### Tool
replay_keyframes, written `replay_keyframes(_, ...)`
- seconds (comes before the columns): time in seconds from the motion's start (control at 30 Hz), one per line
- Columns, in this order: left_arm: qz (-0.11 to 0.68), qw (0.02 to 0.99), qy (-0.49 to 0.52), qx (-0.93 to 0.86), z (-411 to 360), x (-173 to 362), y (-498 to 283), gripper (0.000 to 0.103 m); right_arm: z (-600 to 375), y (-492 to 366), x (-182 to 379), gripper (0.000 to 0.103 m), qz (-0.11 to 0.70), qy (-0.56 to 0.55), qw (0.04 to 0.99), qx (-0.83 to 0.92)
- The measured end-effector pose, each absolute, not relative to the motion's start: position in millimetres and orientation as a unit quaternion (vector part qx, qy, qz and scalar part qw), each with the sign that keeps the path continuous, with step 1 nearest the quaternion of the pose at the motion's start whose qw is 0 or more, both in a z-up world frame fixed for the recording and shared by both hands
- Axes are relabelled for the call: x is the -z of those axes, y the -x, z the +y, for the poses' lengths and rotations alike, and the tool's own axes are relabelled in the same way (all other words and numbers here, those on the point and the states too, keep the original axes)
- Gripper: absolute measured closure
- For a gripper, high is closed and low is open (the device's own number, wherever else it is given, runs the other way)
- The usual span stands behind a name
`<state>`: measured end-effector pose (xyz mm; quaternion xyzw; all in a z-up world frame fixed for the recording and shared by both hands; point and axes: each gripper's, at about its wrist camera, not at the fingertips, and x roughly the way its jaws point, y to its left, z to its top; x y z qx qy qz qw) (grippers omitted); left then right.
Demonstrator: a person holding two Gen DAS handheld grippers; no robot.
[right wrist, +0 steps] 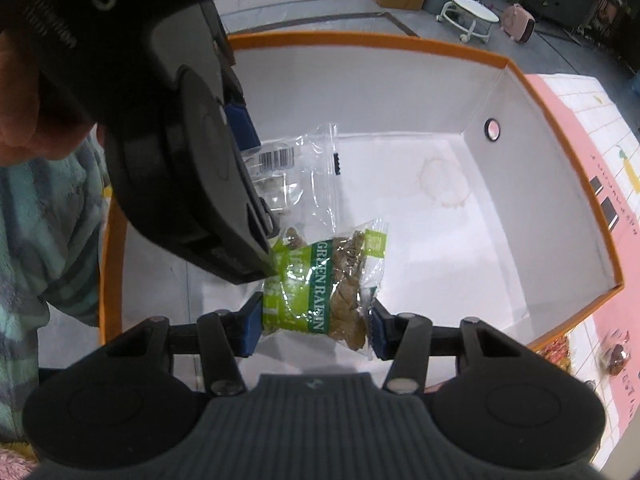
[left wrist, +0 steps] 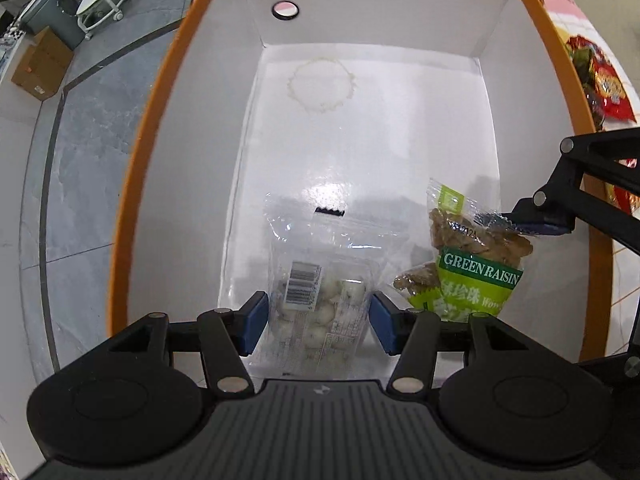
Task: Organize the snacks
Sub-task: 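Carry both bags over the box and lower them inside, then open both tools to release the bags and lift out of the box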
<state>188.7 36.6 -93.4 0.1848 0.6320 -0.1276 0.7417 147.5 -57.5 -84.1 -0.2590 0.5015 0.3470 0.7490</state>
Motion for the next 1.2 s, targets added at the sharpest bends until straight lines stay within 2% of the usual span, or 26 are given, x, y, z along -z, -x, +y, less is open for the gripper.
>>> replay_keyframes(0.3,0.636,0.736,-0.2,0.117,28,103,-190,0.039,-50,-158,90,0.051,0.513,0.251,0.745,-0.344)
replay_keyframes(0.43,0.633,0.738,-0.204,0.118,26,103,-189,0.037,-50,-158,89,0.045,0.506,0.252,0.75,-0.344)
replay_keyframes(0.5,0.627,0.743,-0.205,0.117,26,102,-187,0.031,-51,-157,84,0.038,0.502,0.252,0.752,-0.344)
replay_keyframes(0.77,0.594,0.774,-0.192,0.111,31,77,-176,0.029,-58,-149,69,0.027,0.48,0.255,0.771,-0.332)
replay_keyframes(1.2,0.491,0.847,-0.179,0.098,22,23,-135,0.029,-111,-109,20,0.022,0.387,0.194,0.86,-0.27)
